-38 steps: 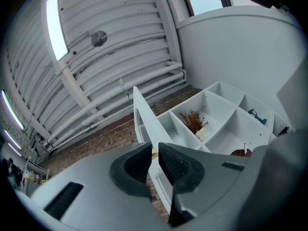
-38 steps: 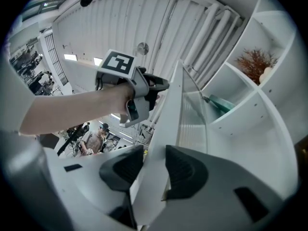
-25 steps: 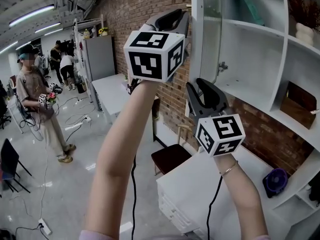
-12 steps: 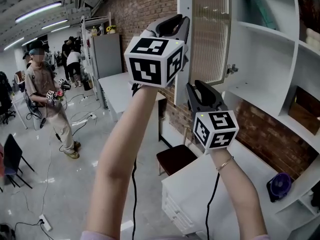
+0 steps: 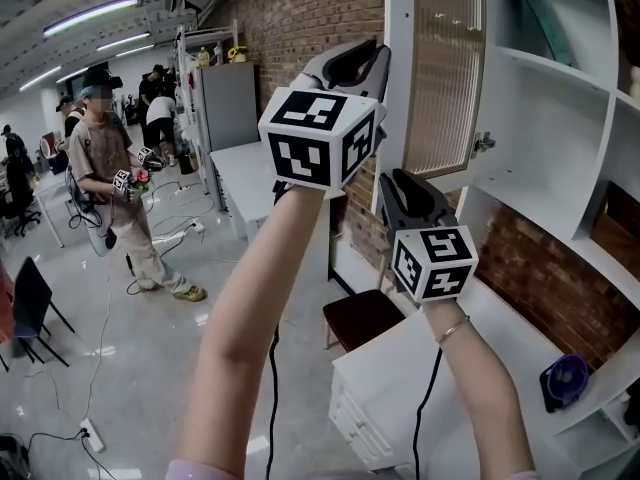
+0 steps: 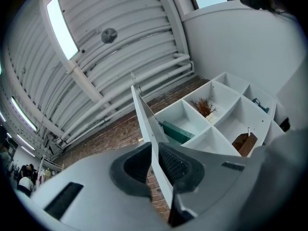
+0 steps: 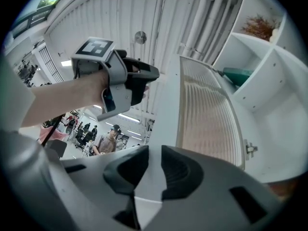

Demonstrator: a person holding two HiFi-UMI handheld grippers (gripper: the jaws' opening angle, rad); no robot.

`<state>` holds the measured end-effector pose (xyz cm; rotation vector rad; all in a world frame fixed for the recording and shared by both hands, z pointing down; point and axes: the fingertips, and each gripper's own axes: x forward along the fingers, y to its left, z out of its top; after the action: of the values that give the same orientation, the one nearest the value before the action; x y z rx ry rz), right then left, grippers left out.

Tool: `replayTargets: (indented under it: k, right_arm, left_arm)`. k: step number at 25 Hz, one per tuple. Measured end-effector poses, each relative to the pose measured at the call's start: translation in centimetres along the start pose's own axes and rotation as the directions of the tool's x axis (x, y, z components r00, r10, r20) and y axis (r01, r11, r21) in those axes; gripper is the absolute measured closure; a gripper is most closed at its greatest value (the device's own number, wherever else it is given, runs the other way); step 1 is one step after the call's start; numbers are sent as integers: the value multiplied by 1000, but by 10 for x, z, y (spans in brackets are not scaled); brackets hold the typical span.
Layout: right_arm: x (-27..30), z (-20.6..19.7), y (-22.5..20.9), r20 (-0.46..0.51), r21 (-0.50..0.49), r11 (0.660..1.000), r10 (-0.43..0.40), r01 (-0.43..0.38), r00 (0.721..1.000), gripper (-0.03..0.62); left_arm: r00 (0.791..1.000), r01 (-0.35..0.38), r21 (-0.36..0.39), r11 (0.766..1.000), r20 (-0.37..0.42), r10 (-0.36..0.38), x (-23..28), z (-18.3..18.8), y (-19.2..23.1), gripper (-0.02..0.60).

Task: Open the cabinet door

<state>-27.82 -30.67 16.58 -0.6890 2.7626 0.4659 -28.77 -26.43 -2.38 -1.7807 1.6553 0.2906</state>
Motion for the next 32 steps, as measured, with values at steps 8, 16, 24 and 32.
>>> replayTargets:
  k: [8,16,24,32]
  right_arm:
    - [3,-1,5,21,12,1000,-2,2,1000,543]
    - [-15,-6,9,29,66,998,-3,1,1000,548]
    - [-57,-26,8,-4,90,995,-35,35,999,548]
    - [-98,-41,11,-46,118,991,-65,70,997,549]
  left_arm:
    - [999,-6,-24,1000,-40,5,-21,-29,-1,549]
    - [997,3,-89,996,-81,-10,-52,-61,-17,549]
    - [992,13,-136,991,-122,-29,-85,-90,-46,549]
    - [982,12,-210,978,-183,-51,-119,-125,-75,561]
